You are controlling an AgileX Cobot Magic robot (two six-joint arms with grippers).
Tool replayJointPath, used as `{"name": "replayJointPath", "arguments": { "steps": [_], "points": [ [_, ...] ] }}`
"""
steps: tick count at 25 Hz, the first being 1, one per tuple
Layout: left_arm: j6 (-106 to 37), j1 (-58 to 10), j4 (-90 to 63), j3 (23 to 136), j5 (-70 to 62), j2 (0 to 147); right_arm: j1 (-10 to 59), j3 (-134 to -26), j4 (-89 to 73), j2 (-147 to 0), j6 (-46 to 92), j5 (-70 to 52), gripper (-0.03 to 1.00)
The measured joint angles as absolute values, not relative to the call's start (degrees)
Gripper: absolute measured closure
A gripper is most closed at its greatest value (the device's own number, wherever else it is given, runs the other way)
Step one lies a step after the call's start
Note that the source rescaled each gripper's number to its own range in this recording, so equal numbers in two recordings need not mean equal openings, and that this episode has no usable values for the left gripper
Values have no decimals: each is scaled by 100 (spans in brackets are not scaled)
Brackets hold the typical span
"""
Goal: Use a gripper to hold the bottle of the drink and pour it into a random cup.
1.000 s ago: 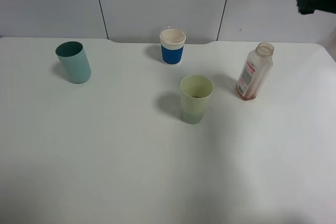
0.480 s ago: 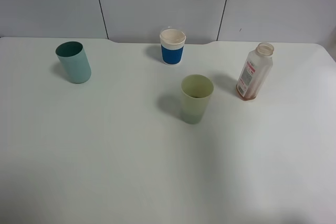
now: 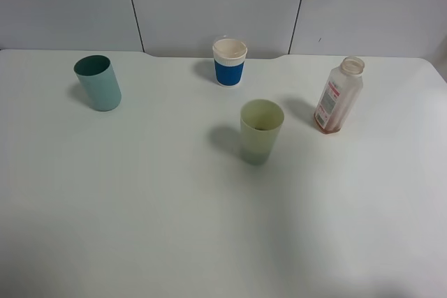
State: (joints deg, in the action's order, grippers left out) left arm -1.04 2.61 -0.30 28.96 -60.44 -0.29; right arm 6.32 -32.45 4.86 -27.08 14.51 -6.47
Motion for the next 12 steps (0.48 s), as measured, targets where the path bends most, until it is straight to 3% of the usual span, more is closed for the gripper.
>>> {"name": "replayJointPath", "arguments": {
  "steps": [12],
  "points": [
    [-104,261,-30,2896,-6044,-29,632,-3245,619,-1015,827,-3369,6]
  ]
}}
